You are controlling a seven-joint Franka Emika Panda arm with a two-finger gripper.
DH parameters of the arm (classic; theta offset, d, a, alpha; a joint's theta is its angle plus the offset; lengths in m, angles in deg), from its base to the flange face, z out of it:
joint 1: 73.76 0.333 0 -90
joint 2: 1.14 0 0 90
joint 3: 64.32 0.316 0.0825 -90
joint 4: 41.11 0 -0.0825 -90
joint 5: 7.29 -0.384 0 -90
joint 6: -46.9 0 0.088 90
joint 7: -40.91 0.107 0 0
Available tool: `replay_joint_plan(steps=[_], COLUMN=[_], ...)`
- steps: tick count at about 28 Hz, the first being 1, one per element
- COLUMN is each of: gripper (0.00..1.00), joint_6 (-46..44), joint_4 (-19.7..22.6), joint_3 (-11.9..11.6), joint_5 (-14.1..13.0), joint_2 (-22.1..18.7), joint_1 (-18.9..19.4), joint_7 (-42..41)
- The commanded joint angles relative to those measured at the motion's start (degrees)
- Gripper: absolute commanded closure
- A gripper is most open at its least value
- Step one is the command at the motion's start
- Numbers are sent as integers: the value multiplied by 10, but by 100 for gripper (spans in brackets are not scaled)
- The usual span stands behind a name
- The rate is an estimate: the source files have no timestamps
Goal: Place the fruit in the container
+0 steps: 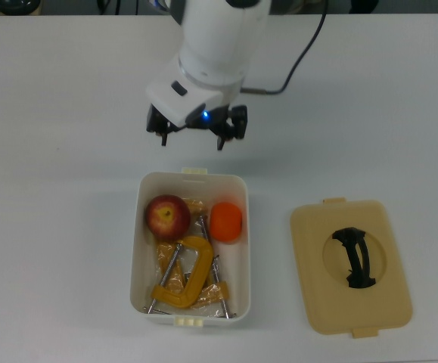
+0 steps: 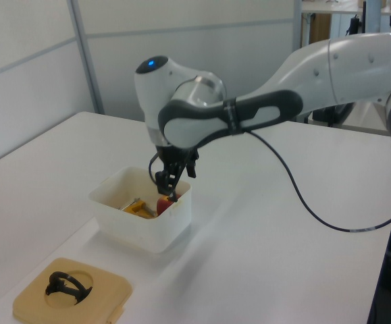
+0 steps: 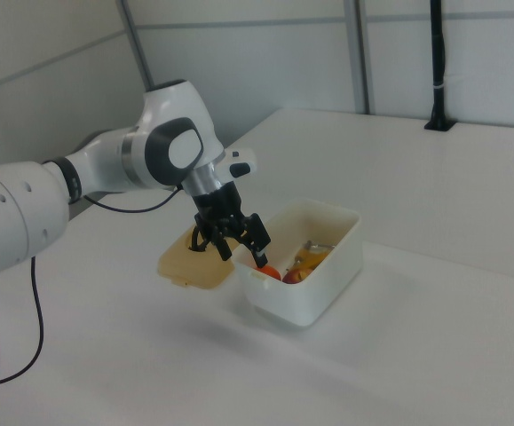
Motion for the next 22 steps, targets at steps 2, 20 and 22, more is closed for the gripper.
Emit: replay_joint_plan(steps=[2,20,22], gripper=[0,0,0], joint_6=[-63,-66,-68], joint_4=[10,10,10], joint_3=[-6,-6,-6], joint_5=[-67,-70,-71], joint_2=[-38,-39,-39], joint_1=[-27,-56,-56], joint_7=[-86,-101,-100])
